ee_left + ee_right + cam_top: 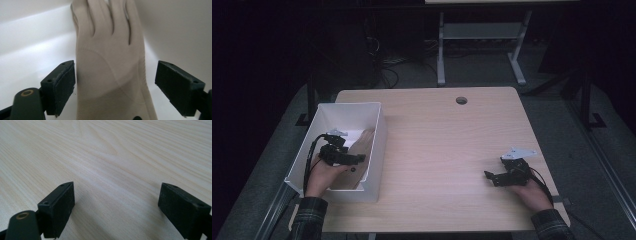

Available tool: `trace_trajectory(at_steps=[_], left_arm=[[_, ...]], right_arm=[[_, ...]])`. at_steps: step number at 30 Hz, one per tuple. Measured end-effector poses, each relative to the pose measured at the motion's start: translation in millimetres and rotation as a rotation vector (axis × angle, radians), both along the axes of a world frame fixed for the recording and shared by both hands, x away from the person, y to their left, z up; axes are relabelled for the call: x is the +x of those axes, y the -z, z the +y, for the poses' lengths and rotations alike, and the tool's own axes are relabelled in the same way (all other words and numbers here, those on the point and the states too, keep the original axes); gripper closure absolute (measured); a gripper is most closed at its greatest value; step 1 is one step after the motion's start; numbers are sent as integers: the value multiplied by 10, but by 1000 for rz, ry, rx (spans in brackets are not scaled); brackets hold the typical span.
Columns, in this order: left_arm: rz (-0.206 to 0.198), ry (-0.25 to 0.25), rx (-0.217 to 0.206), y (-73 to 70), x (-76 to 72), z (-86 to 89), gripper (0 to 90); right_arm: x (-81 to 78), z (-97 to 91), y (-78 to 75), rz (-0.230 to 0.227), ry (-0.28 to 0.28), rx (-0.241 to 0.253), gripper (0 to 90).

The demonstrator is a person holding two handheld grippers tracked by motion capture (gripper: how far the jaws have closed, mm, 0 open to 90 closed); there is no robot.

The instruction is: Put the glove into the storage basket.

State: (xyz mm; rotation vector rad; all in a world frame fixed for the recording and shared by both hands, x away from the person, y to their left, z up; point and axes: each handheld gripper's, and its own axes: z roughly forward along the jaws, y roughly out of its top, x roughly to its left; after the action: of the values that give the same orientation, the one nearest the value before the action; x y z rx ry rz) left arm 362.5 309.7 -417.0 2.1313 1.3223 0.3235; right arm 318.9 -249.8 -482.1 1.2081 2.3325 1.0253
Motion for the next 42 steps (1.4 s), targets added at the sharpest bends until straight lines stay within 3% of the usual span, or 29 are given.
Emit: trace_trajectory(at_steps=[13,19,25,31,42], left_arm=[[-70,-31,-23,-468,44,64,153],[-107,-18,-45,-718,27,33,154],[-136,15,-97,-942,3,-63,154],[-148,58,-164,-1075,-16,-236,156],[-171,169,-191,-1177,-54,-810,156]], right_arm=[[13,9,2,-3,-4,2,134],[16,8,1,-3,-8,-2,134],[16,8,1,-3,-8,-2,135],[17,8,1,-4,-8,-3,135],[16,9,1,-3,-8,-2,135]])
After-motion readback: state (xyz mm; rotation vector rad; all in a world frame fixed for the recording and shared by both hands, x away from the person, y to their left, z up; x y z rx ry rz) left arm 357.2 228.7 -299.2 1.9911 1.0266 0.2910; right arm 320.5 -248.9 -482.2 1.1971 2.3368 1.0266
